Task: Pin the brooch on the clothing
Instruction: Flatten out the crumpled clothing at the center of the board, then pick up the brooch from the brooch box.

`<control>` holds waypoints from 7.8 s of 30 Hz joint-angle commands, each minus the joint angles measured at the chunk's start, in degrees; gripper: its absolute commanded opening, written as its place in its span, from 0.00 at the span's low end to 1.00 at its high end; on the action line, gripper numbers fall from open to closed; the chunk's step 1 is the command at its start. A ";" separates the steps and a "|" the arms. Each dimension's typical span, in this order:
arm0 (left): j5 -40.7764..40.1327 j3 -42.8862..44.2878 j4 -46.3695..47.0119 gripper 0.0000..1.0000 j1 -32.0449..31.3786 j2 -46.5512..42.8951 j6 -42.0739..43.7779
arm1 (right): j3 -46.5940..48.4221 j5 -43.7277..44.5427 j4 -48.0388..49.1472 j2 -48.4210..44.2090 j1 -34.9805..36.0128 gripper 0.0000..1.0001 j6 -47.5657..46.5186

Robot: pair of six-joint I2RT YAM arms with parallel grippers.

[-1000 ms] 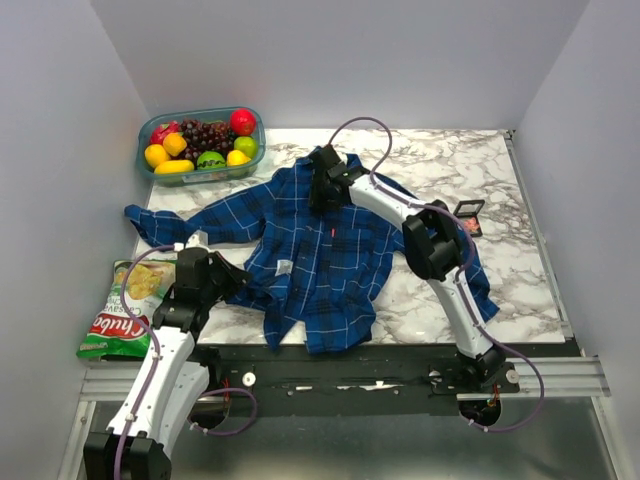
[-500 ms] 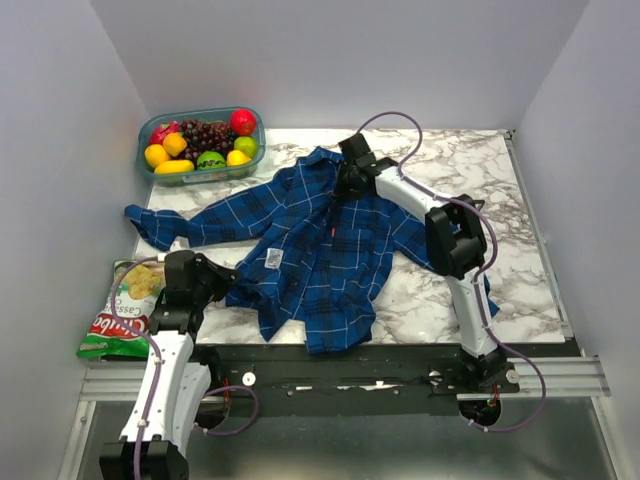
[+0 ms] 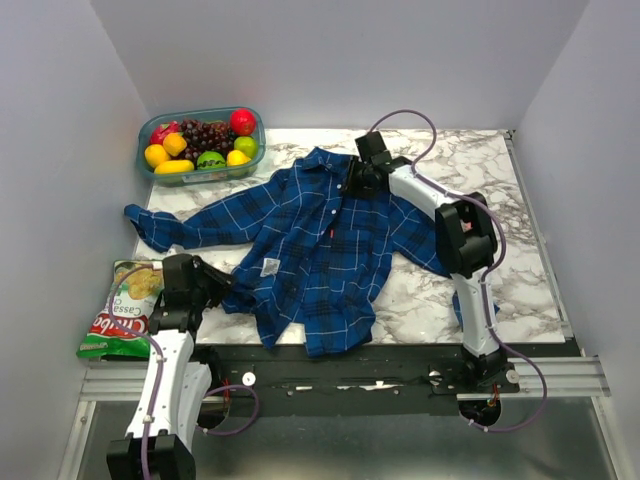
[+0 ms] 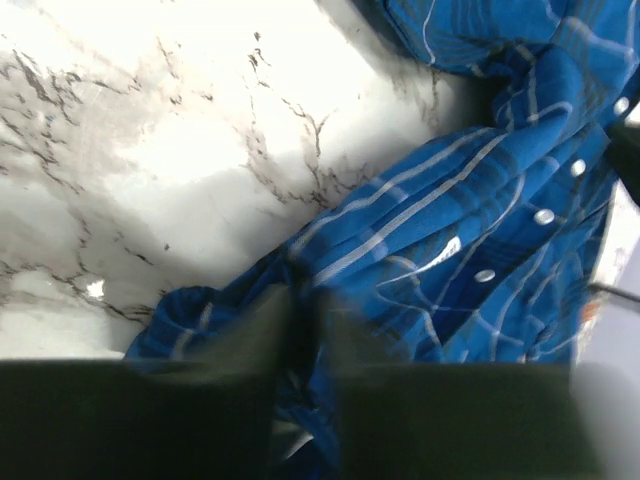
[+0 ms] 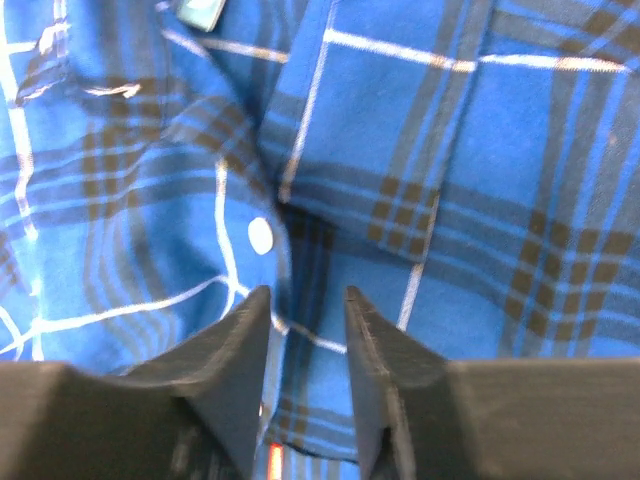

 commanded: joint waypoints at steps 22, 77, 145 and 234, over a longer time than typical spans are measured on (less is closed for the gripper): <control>-13.66 22.61 3.35 0.40 -30.87 24.60 19.80 | -30.56 -5.68 10.16 -28.96 1.64 0.71 -5.47; -3.04 59.93 -2.36 0.99 -41.95 52.02 35.10 | -41.98 12.50 -9.44 -54.89 -6.70 0.89 -14.00; 3.12 63.83 -2.45 0.99 -48.63 66.27 37.83 | -31.00 7.07 -2.41 -19.56 -36.32 0.63 -19.53; 4.18 63.83 -2.45 0.99 -48.28 64.42 37.57 | -26.61 16.82 -7.94 -17.98 -34.04 0.90 -15.93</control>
